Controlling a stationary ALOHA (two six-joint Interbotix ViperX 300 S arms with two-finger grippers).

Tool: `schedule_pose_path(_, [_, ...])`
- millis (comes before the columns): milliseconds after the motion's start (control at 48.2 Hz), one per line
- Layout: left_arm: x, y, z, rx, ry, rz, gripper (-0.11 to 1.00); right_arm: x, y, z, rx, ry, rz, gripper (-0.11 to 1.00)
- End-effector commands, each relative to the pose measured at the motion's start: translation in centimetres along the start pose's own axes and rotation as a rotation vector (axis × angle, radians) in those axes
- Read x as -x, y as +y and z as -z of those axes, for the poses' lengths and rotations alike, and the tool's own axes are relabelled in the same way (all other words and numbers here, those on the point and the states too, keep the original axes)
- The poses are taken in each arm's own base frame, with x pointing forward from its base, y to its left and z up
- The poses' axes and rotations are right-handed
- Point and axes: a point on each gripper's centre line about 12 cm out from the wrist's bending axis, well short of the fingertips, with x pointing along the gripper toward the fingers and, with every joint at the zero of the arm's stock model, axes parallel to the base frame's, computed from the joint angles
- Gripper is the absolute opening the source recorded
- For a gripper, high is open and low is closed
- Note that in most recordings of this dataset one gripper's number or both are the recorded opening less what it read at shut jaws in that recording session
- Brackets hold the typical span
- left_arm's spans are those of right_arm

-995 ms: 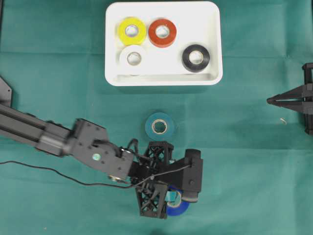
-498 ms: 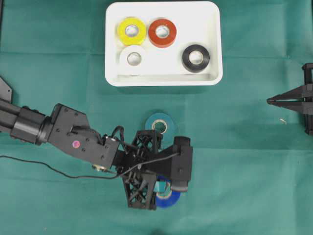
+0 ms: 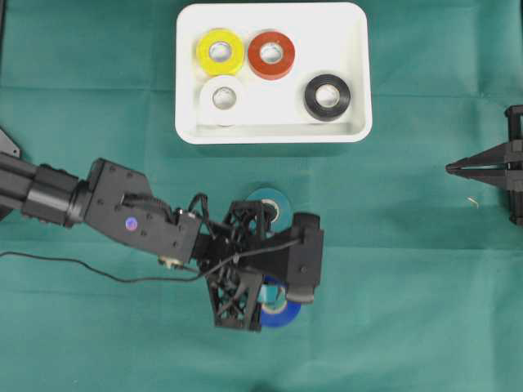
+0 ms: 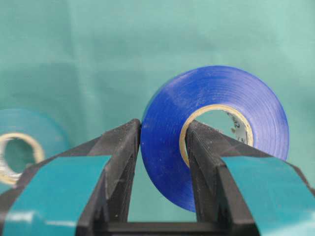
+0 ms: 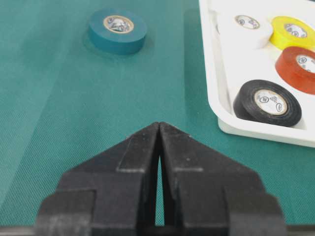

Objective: Put the tape into the white case with the left arm.
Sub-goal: 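Lower the left gripper and grasp the blue tape roll, then carry the blue tape with the left gripper into the tray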

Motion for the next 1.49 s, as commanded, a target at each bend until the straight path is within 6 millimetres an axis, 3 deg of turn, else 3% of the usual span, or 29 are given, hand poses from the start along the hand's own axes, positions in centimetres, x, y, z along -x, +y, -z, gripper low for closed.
schedule_pose_path(0, [2.4, 2.0, -1.5, 0.020, -0.063, -0.021, 0.27, -0.1, 0.0, -0.3, 0.001, -0.011, -0.001, -0.09])
schedule_pose_path(477, [3.5, 13.8, -0.2, 0.095, -0.069, -0.185, 0.27, -0.1, 0.0, -0.4, 0.000, -0.012, 0.001, -0.09])
schedule_pose_path(933, [4.9, 22.6, 1.6, 0.152, -0.097, -0.317, 0.27, -0.1, 0.0, -0.4, 0.000, -0.012, 0.001, -0.09])
schedule_pose_path(1161, [5.0, 25.1, 2.4, 0.160, -0.116, -0.357, 0.27, -0.1, 0.0, -0.4, 0.001, -0.012, 0.001, -0.09])
schedule_pose_path(1472, [4.5, 25.4, 2.6, 0.166, -0.109, -0.358, 0.27, -0.1, 0.0, -0.4, 0.001, -0.012, -0.001, -0.09])
